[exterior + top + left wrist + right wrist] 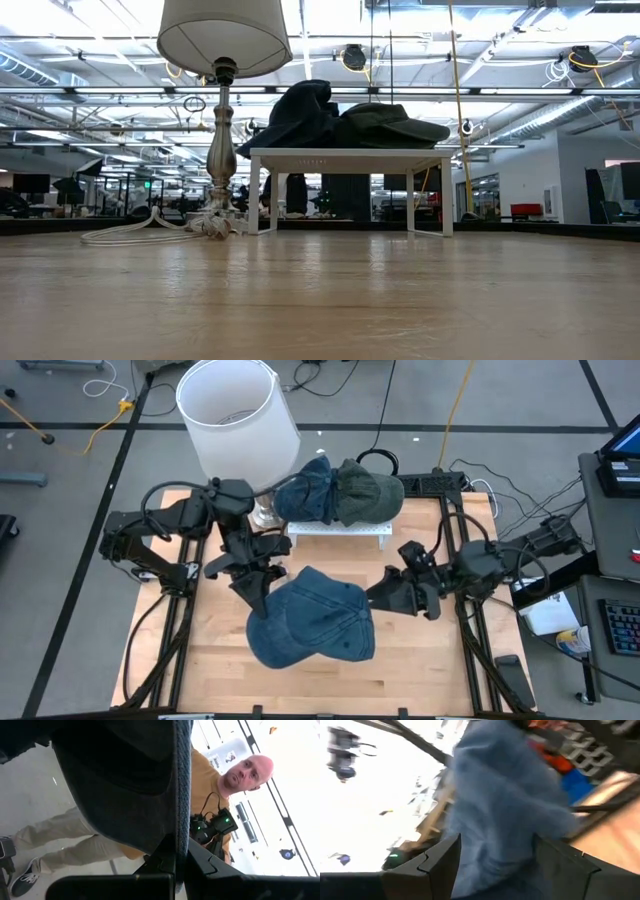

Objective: Pick & Place hat
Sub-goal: Stack the blue cap on the blue caps on the shelf

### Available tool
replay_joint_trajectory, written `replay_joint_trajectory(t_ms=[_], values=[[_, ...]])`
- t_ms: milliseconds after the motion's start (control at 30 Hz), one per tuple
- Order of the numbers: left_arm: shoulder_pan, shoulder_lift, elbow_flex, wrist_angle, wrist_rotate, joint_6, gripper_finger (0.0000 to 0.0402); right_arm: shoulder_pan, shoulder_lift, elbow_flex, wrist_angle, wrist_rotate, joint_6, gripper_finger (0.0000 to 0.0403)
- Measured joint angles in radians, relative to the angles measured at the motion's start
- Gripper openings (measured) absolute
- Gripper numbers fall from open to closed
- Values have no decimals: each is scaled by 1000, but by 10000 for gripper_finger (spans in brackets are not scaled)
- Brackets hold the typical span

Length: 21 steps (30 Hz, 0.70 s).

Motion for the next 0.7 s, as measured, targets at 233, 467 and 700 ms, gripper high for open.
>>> replay_joint_trajectory(t_ms=[233,467,700], values=[[27,0,0,0,-8,-20,8,31,62,0,114,-3,24,240],[30,0,0,0,-8,-19,8,58,60,0,153,-2,41,180],[37,0,0,0,-11,-37,17,84,59,0,194,-3,65,16]])
